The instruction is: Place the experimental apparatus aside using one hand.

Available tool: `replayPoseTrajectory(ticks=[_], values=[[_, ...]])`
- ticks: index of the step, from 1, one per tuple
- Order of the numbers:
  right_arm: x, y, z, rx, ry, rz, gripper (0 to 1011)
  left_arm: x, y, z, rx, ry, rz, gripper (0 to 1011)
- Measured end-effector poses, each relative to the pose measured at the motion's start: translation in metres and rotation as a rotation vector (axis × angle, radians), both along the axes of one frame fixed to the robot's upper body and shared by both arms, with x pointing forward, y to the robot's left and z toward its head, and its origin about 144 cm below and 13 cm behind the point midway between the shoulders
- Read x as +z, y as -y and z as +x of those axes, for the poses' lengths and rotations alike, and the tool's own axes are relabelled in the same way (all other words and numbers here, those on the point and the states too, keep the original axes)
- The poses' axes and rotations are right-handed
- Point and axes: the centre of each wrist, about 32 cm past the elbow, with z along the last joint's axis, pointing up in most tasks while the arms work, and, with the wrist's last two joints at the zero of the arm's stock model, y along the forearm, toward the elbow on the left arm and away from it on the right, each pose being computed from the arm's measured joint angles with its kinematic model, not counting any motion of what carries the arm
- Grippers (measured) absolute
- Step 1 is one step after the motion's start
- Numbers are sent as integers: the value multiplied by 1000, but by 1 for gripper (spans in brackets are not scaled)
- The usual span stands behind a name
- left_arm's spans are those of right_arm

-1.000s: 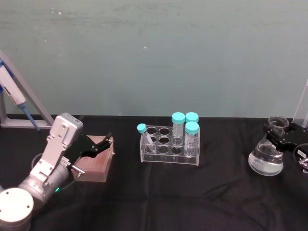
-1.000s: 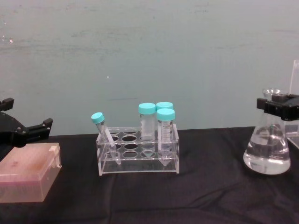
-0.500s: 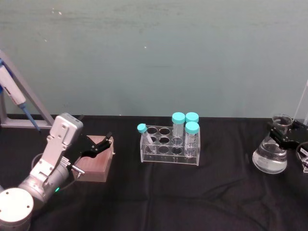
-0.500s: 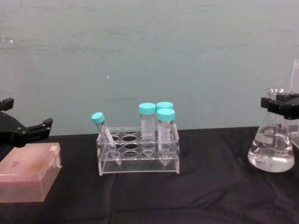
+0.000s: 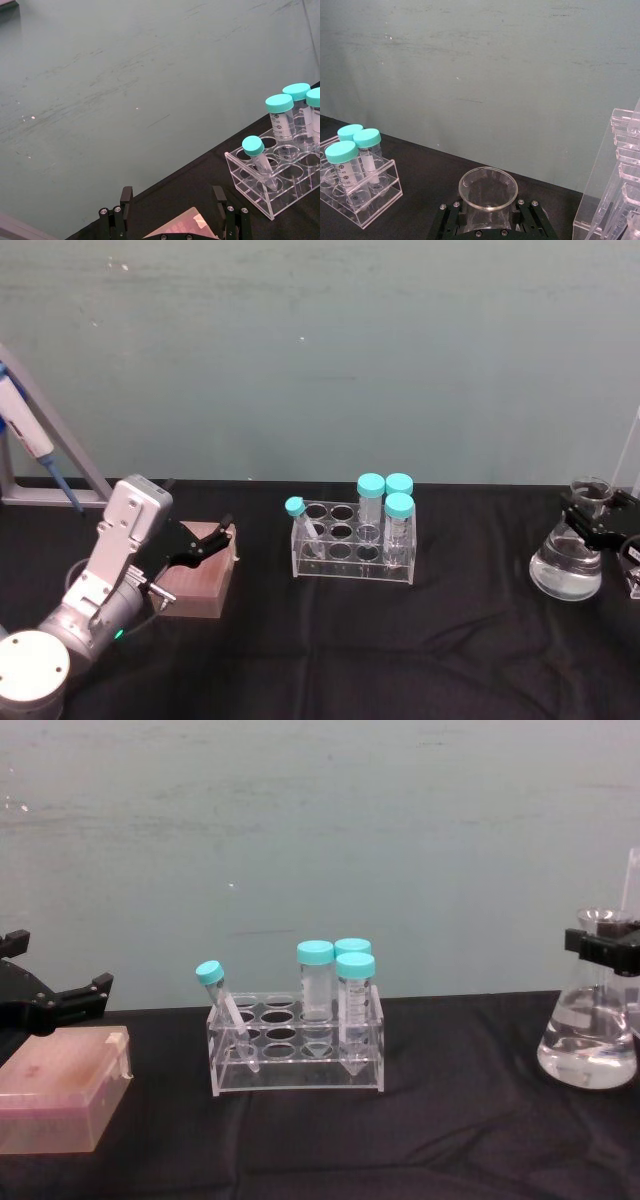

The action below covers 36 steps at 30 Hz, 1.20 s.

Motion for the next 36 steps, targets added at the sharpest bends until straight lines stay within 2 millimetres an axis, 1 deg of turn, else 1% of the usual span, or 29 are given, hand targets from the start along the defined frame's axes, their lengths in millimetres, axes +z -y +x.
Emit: replayPoseTrajectory(ticks=[20,36], values=[[-3,5,0,-10,-8,-9,450,0,0,0,0,0,0,1000],[-5,6,3,-24,-16,-4,450,0,0,0,0,0,0,1000]])
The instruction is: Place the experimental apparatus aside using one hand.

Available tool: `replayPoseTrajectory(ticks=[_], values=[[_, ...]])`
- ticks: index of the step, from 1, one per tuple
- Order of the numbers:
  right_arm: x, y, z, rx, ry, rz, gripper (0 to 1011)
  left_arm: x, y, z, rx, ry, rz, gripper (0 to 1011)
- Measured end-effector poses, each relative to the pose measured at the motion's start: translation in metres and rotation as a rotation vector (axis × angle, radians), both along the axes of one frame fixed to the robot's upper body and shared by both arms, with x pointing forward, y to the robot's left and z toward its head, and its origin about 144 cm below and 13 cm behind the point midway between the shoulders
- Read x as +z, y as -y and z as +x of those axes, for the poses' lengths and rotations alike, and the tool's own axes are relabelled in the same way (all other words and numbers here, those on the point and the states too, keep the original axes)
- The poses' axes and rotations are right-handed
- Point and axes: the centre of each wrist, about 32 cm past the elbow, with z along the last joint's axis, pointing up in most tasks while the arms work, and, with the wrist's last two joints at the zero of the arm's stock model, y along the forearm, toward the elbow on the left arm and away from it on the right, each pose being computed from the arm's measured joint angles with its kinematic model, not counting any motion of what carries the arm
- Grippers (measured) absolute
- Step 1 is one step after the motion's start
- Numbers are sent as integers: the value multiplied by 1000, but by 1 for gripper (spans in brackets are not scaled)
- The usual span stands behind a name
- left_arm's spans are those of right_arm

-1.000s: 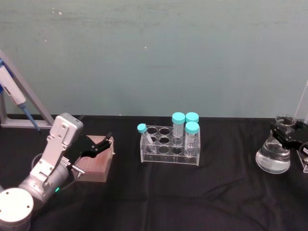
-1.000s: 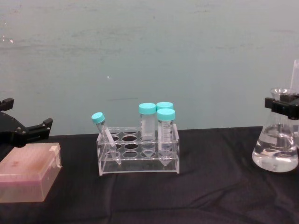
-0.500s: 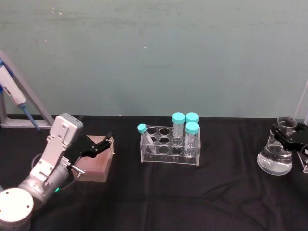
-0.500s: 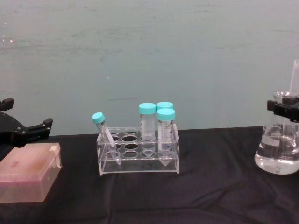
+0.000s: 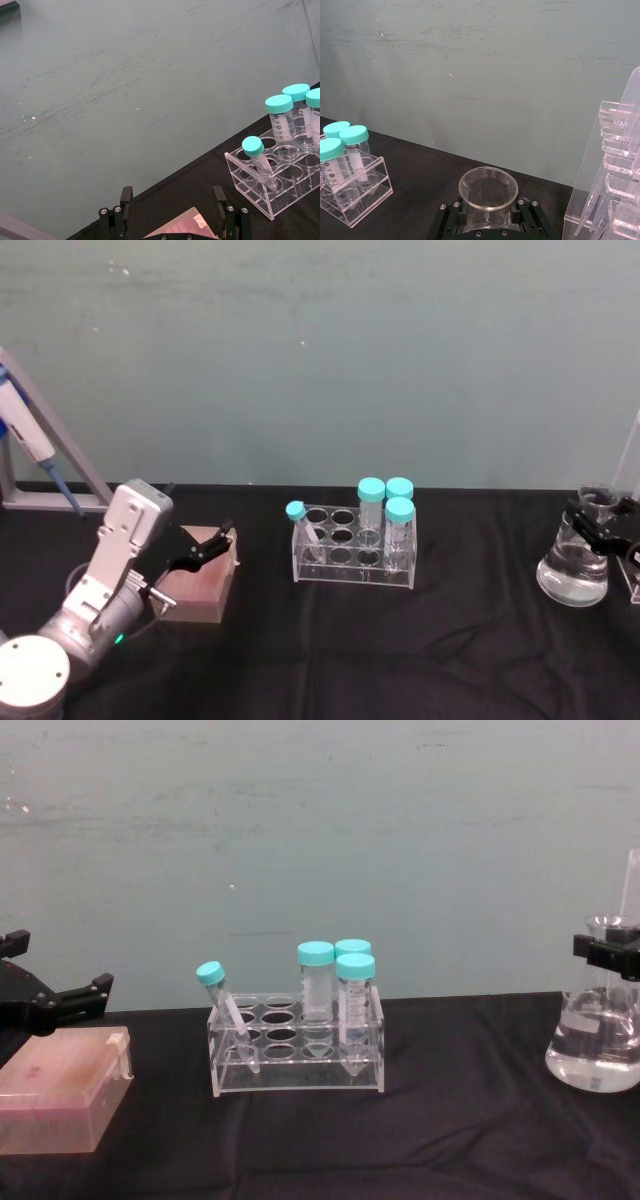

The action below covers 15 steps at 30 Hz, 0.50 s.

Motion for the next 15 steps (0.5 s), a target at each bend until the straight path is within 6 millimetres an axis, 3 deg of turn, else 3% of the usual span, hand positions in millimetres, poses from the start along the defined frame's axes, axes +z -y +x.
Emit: replayPoseTrajectory(ticks=[15], values=[[-1,0,2,10,-7,4,450,0,0,0,0,0,0,1000]])
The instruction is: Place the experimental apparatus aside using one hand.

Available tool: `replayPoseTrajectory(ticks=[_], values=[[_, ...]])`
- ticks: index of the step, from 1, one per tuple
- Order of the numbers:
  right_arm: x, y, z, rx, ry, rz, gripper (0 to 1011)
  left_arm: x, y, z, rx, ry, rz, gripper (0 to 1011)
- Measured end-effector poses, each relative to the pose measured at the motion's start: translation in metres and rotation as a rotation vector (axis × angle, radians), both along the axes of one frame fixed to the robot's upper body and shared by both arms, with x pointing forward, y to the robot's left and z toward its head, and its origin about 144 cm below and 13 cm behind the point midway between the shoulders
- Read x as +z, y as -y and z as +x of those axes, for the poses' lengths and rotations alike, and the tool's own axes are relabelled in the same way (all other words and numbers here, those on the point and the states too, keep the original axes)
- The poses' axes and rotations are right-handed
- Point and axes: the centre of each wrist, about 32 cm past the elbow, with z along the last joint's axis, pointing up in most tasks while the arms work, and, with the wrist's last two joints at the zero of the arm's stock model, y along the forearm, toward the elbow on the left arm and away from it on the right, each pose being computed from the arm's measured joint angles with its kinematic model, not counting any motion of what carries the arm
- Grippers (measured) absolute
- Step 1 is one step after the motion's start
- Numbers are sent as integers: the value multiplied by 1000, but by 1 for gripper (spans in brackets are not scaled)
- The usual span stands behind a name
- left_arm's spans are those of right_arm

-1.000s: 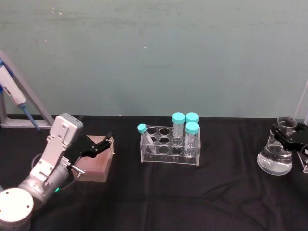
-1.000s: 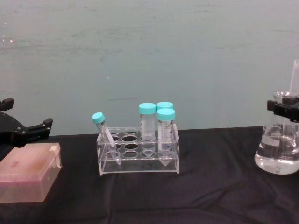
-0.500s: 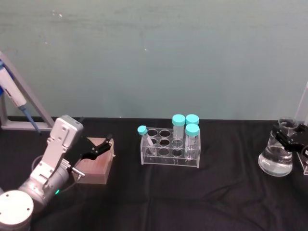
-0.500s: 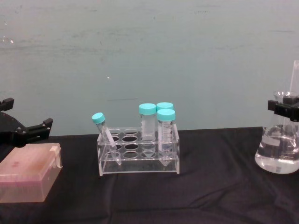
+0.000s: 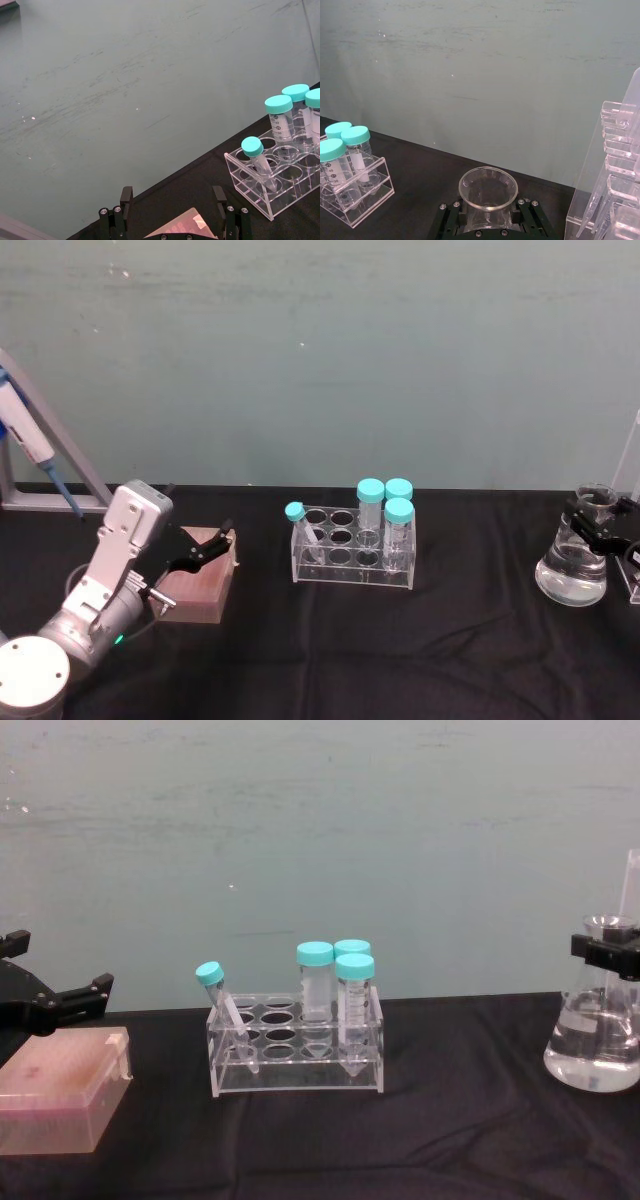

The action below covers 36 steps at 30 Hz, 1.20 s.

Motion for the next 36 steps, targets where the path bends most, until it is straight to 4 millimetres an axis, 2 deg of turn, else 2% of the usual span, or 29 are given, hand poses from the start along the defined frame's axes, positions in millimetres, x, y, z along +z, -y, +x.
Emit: replayPoseTrajectory(ticks=[17,20,21,24,26,27,30,36], values=[[0,0,-1,-2,0,-1,450,0,0,0,0,0,0,1000],[-1,-1,-1,-2,-4,-2,488,0,0,0,0,0,0,1000],[-1,-1,-1,-2,-4,-2,556,0,0,0,0,0,0,1000],[-1,-1,-1,-2,-4,-2,616,0,0,0,0,0,0,1000],[-1,-1,-1,-2,-4,-2,687,0,0,0,0,0,0,1000],[-1,-1,-1,-2,-4,-2,754,0,0,0,0,0,0,1000],[-1,-1,-1,-2,-4,-2,808,0,0,0,0,0,0,1000],[0,-1,-1,-3,-3,-1,985,0,0,0,0,0,0,1000]])
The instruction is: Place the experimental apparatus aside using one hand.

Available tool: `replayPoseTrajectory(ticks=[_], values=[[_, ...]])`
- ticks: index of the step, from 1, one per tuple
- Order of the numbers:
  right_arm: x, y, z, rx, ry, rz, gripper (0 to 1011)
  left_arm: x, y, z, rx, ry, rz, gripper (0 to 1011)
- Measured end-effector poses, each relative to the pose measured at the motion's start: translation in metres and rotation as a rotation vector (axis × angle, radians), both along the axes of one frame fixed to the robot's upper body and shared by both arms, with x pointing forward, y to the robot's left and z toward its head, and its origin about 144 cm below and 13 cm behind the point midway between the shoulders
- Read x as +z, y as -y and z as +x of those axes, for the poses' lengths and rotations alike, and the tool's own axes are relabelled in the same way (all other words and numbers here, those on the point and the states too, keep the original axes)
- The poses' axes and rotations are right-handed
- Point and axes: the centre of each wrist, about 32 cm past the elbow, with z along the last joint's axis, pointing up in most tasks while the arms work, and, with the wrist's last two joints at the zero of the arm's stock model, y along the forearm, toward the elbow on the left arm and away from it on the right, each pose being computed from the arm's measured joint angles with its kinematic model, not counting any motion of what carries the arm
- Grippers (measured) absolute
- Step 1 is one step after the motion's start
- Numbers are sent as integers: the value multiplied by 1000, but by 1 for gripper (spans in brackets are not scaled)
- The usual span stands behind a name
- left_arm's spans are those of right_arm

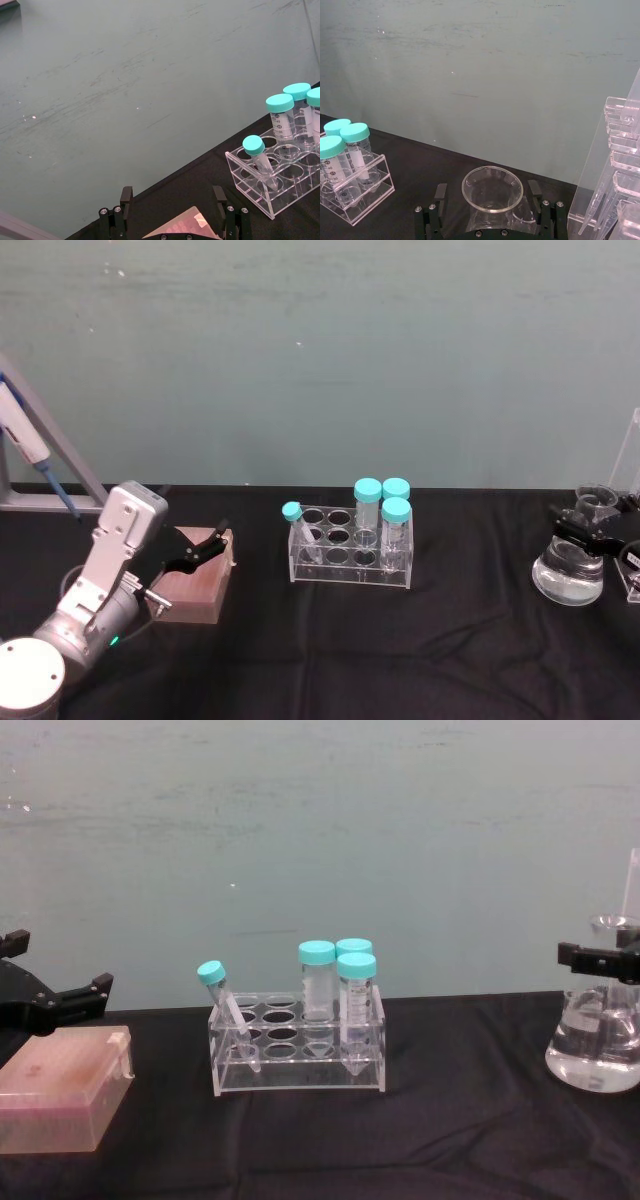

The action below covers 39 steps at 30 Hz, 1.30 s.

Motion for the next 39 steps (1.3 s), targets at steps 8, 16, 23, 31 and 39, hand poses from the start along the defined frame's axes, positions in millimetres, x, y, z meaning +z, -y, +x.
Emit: replayPoseTrajectory(ticks=[8,16,23,31,39], values=[[0,0,0,-1,1,0,1000,0,0,0,0,0,0,1000],[0,0,0,-1,2,0,1000,0,0,0,0,0,0,1000],[3,0,-2,-14,4,2,1000,0,0,0,0,0,0,1000],[4,0,-5,-21,11,4,1000,0,0,0,0,0,0,1000],[7,1,-9,-27,23,3,1000,0,0,0,0,0,0,1000]])
